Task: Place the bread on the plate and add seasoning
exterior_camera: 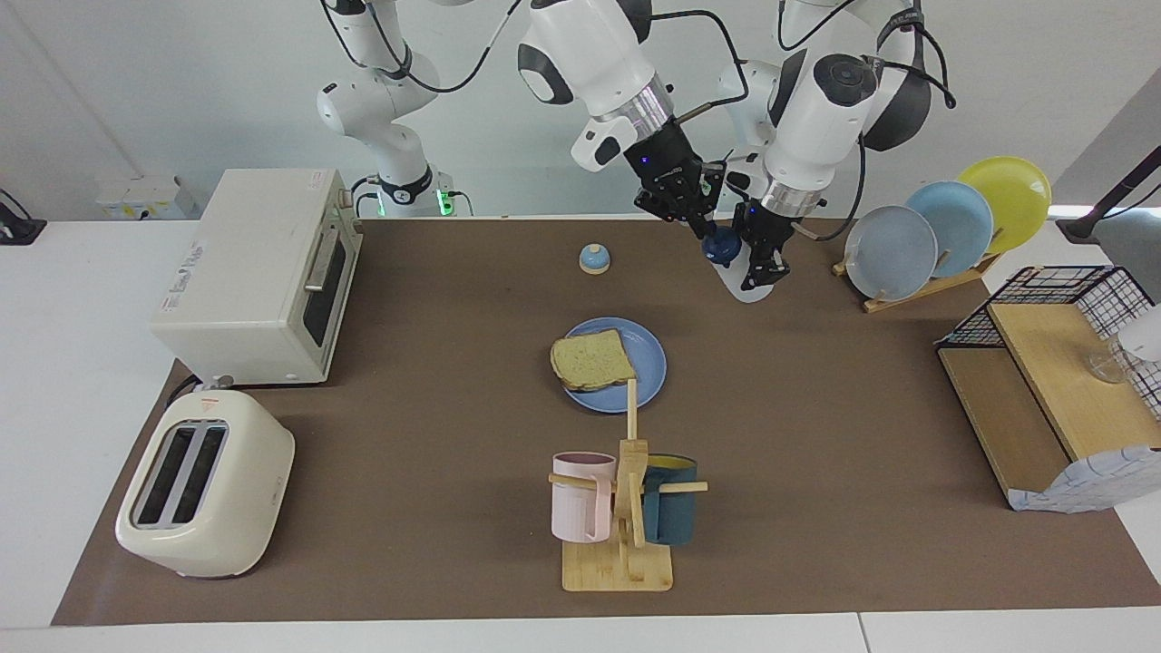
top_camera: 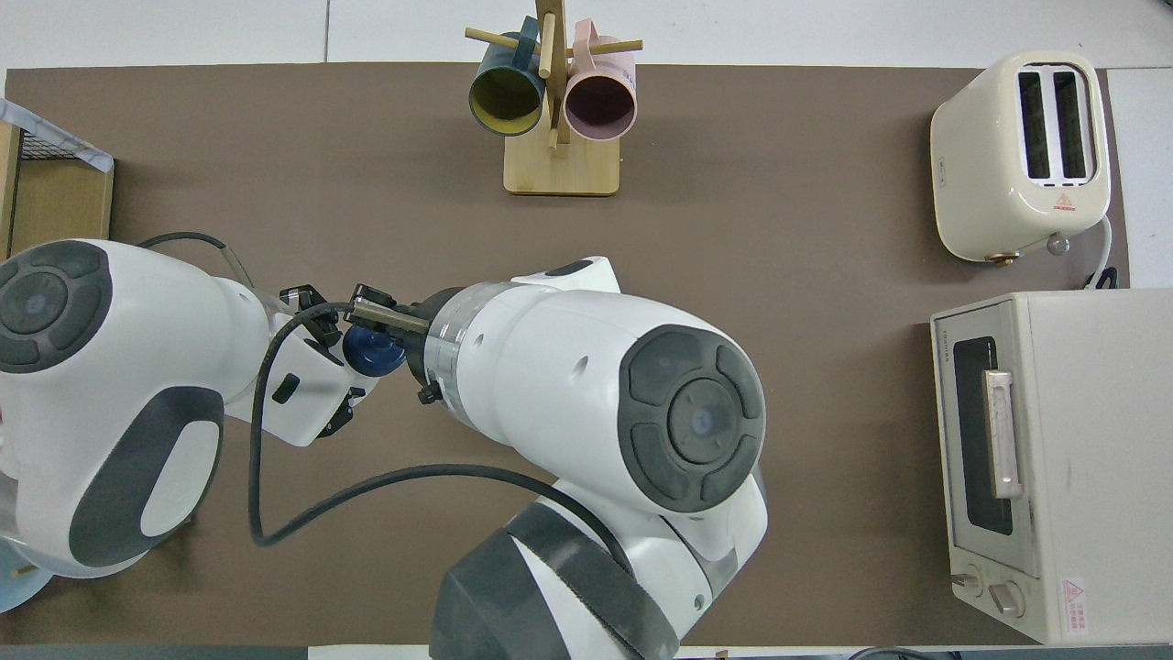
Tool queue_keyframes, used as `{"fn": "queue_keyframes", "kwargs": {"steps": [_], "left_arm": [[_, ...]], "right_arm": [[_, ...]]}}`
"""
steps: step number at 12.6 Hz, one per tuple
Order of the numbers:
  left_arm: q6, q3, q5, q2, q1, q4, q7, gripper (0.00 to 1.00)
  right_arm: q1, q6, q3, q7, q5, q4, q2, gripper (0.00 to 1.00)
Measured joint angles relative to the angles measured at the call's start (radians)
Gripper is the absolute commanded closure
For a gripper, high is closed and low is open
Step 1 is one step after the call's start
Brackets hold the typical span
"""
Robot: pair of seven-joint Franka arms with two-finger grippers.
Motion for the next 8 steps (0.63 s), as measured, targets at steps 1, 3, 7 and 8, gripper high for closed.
{"fn": "queue_keyframes", "kwargs": {"steps": [1,3,7,8], "left_arm": [[0.001,-0.001,-0.001,0.000,0.000,0.001,-0.001,1.00],[0.001,0.001,-0.001,-0.001,0.000,0.000,-0.001,1.00],[0.000,-0.007,-0.001,-0.001,-0.007,-0.008,-0.001,1.00],[0.000,-0.007,-0.001,-0.001,-0.009,-0.008,-0.001,1.00]], "right_arm": [[-0.002,-0.003,0.000,0.014,0.000,0.002,-0.001,1.00],[-0.010,-0.006,0.000,0.035,0.013,0.006,-0.004,1.00],[-0.023,0.003,-0.006,0.038,0.025,0.019,-0.003,0.01],[-0.024,0.002,-0.007,0.038,0.025,0.017,-0.003,0.00]]}}
